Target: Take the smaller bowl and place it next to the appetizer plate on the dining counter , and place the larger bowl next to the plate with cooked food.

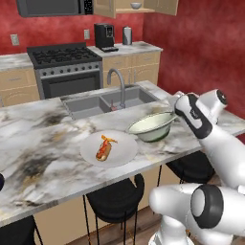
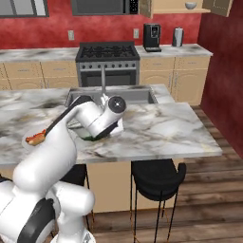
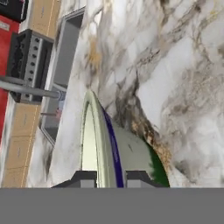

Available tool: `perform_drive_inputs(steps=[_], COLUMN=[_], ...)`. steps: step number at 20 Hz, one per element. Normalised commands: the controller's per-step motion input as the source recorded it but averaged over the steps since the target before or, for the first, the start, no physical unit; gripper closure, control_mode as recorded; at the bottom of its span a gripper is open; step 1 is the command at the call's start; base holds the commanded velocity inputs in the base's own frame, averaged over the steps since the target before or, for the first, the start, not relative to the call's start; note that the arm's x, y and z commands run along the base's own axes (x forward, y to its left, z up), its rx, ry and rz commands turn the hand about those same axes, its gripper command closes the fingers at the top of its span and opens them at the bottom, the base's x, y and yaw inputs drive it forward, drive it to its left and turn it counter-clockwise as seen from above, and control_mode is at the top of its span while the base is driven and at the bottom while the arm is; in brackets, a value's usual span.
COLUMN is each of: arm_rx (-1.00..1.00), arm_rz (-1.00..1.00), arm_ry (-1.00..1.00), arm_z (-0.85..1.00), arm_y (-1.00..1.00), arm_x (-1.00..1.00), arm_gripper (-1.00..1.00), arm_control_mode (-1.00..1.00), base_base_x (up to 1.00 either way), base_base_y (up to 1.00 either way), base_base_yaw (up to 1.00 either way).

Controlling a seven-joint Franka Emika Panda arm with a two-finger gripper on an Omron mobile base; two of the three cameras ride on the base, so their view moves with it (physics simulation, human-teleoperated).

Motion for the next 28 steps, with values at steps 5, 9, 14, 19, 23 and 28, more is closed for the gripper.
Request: perform_drive_inputs(steps=[5,9,14,19,23,28], arm_rx=[-0.05,0.0,-0.01,-0.06,-0.12,-0.2], arm_rz=[-0.19,-0.23,-0.18,-0.04,0.22,0.39], arm_ry=[0.1,0.23,0.23,0.02,-0.01,-0.03], arm_z=[-0.68,-0.03,0.54,1.0,0.34,0.41], arm_y=[0.25,-0.03,-0.35,-0.18,0.25,0.58], arm_x=[-0.86,-0.54,-0.21,-0.24,-0.92,-0.94], arm_gripper=[1.0,-1.0,-1.0,-1.0,-1.0,-1.0], arm_control_mode=[-1.0,-1.0,-1.0,-1.0,-1.0,-1.0], base_base_x=[0.0,0.0,0.0,0.0,0.0,0.0], base_base_y=[0.0,0.0,0.0,0.0,0.0,0.0], base_base_yaw=[0.0,0.0,0.0,0.0,0.0,0.0])
